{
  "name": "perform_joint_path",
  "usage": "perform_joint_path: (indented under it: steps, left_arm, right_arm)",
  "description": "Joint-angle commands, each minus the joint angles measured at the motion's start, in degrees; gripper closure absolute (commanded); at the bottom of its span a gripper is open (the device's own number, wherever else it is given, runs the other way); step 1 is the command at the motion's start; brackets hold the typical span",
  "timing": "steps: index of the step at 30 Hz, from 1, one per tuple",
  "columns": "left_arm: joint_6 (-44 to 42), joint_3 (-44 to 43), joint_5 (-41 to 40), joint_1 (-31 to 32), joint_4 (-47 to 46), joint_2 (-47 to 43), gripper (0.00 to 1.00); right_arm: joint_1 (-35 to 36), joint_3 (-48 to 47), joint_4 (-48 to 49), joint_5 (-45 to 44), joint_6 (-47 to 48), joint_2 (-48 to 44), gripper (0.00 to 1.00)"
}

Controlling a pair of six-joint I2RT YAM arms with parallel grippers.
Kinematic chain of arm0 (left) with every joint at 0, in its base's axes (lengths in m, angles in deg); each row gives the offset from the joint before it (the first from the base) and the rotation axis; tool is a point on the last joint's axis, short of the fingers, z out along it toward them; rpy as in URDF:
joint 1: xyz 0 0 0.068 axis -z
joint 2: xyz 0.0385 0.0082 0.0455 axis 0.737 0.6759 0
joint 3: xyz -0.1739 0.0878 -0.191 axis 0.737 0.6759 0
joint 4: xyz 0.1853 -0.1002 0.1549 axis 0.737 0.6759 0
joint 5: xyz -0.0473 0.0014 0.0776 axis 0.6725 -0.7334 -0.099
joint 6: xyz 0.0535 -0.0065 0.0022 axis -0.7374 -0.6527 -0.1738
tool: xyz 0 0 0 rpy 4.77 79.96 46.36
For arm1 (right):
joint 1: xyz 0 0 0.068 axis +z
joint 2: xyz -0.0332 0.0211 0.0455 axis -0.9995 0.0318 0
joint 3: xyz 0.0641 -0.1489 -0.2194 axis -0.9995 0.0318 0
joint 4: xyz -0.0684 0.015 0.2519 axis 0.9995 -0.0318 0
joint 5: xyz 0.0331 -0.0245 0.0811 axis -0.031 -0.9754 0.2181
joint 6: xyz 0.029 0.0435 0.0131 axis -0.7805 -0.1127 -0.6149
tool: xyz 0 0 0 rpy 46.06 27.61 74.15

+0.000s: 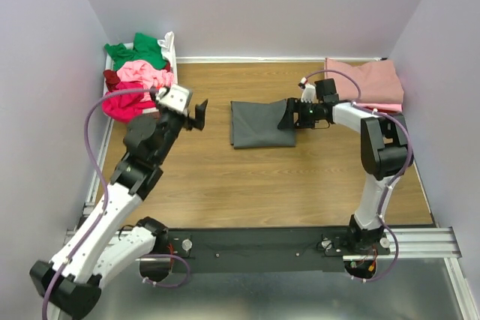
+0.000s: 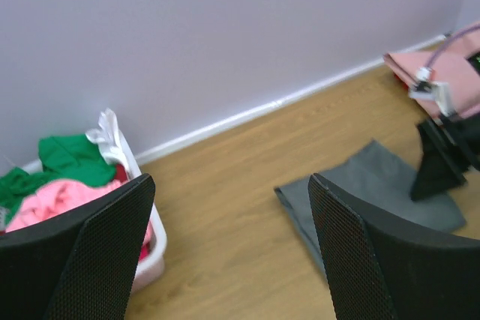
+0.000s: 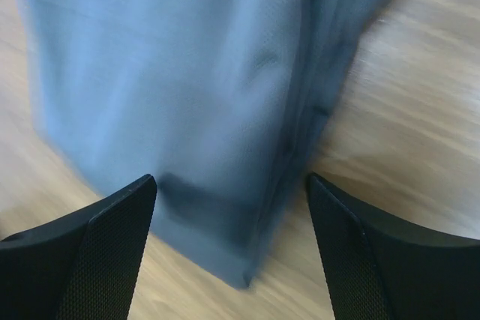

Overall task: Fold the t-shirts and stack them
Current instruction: Neatly place the folded tshirt to the corner

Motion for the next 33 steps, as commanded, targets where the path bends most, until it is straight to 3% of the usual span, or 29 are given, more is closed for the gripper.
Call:
perform_joint_path:
  steps: [1, 8, 14, 23, 33]
  left_arm:
    - [2.9, 7.9, 3.5, -0.3, 3.2, -6.7, 0.09]
    - [4.1, 16.4, 2.4, -0.3, -0.3, -17.1, 0.05]
    - [3.6, 17.2, 1.9, -0.2, -0.8, -16.9, 0.05]
    - [3.1, 17.8, 3.5, -0.3, -1.9, -16.8, 0.05]
    - [2.8, 18.0, 4.8, -0.2, -2.2, -16.6, 0.05]
  right_arm:
    - [-0.2, -4.3, -1.5, 5.5, -6.3, 5.3, 0.12]
    - [-0.2, -7.8, -1.8, -0.3, -7.1, 9.8, 0.1]
    - [-0.1, -16.2, -2.0, -5.2, -7.0, 16.4, 0.1]
    - [-0.2, -19.4, -2.9, -10.1, -6.2, 20.4, 0.1]
    - [3.5, -18.1, -5.8, -3.5, -6.3, 22.3, 0.2]
